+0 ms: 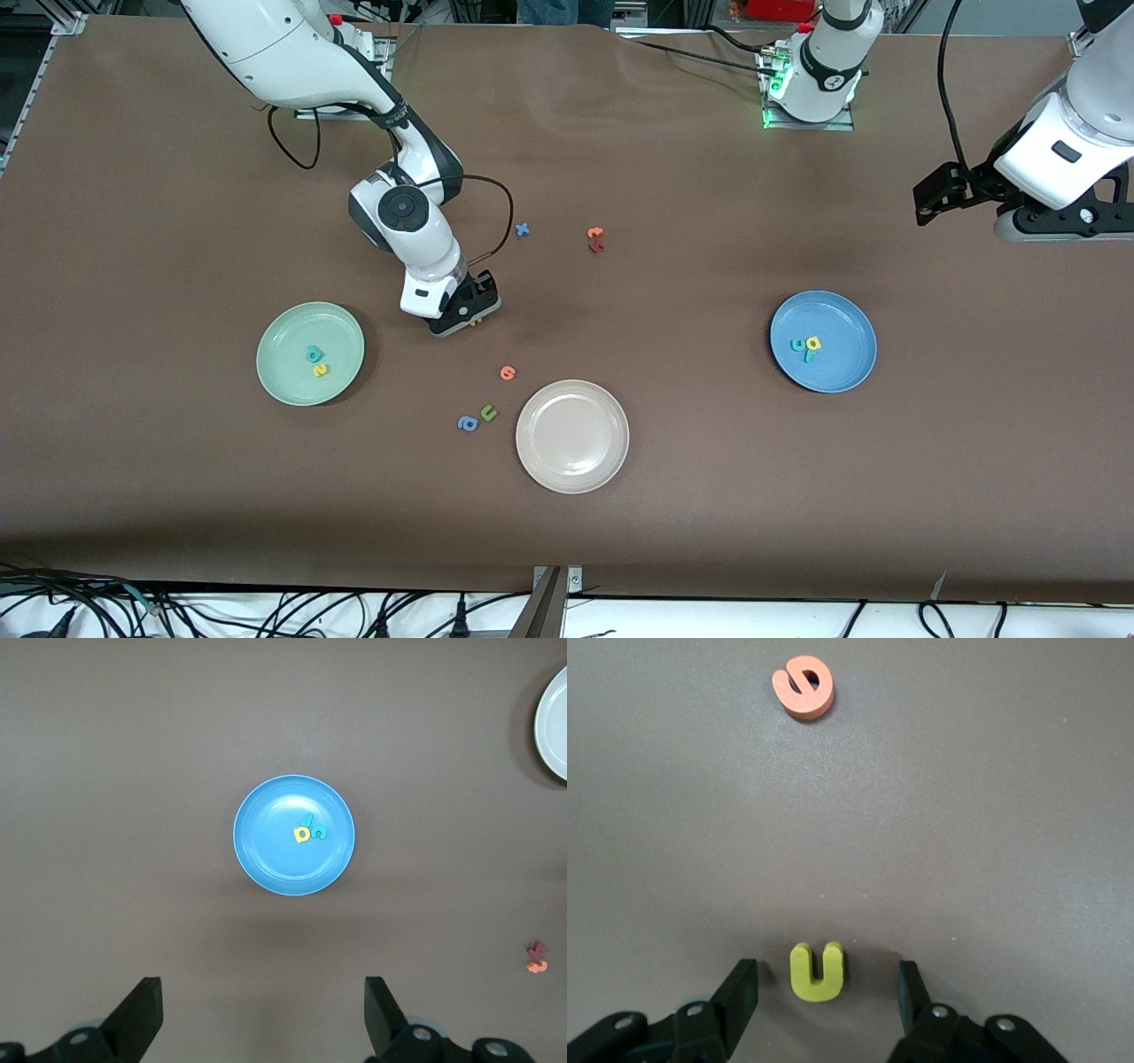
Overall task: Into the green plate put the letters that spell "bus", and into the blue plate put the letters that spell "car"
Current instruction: 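Grasp the yellow u with the right gripper, then carry the u to the green plate and open the right gripper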
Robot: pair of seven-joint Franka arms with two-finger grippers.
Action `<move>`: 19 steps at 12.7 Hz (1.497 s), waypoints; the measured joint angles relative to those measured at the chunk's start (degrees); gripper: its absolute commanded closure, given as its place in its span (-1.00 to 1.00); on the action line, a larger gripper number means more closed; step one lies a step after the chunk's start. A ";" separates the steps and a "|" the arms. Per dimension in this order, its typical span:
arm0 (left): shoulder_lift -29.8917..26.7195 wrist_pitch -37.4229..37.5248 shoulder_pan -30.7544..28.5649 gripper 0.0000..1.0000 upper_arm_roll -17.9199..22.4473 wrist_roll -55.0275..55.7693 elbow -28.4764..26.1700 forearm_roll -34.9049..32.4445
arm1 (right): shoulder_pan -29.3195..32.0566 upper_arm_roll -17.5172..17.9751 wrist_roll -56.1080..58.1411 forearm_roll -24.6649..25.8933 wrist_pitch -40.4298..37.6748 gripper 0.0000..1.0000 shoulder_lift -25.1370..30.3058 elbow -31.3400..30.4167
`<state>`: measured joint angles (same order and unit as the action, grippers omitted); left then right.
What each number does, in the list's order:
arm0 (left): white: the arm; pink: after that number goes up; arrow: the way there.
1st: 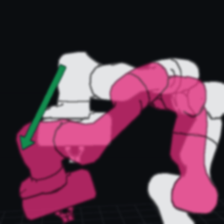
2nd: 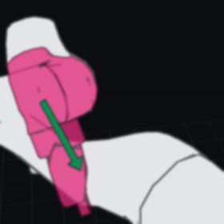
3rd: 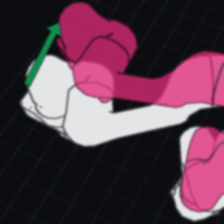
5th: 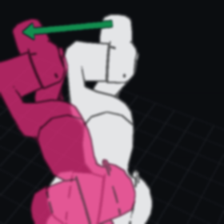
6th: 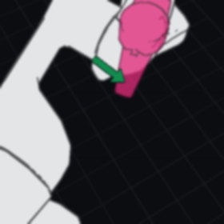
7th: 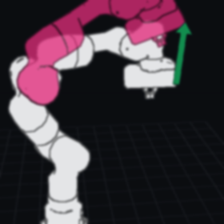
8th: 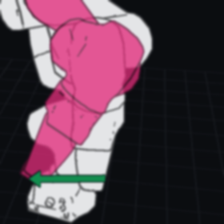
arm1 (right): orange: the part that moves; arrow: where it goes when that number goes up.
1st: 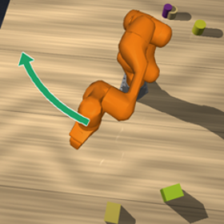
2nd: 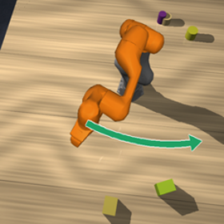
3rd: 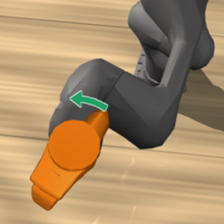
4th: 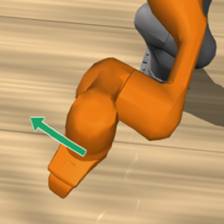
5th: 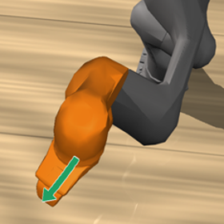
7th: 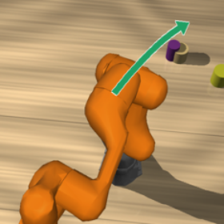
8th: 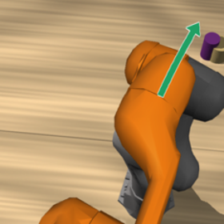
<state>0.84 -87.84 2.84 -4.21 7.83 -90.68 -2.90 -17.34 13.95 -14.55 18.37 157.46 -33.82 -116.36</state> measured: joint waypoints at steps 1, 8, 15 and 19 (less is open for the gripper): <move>0.01 0.00 0.00 -1.00 -0.02 0.00 0.00 0.00 | 0.00 -0.01 0.00 0.00 0.31 -0.30 -0.16 0.00; 0.04 0.00 0.01 -1.00 -0.14 0.00 0.00 0.00 | 0.13 -0.14 0.00 0.00 0.93 0.89 0.04 0.00; 0.09 0.00 0.02 -1.00 -0.15 0.00 0.05 0.00 | 0.77 -1.50 0.99 0.00 0.23 1.00 0.83 0.26; 0.12 0.00 0.02 -1.00 -0.16 0.00 0.14 0.00 | 4.70 -2.78 10.47 -0.98 -7.57 1.00 4.51 1.10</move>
<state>0.96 -87.84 2.86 -4.37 7.84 -90.54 -2.90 -12.64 11.17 -4.08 17.40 149.90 -29.31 -115.26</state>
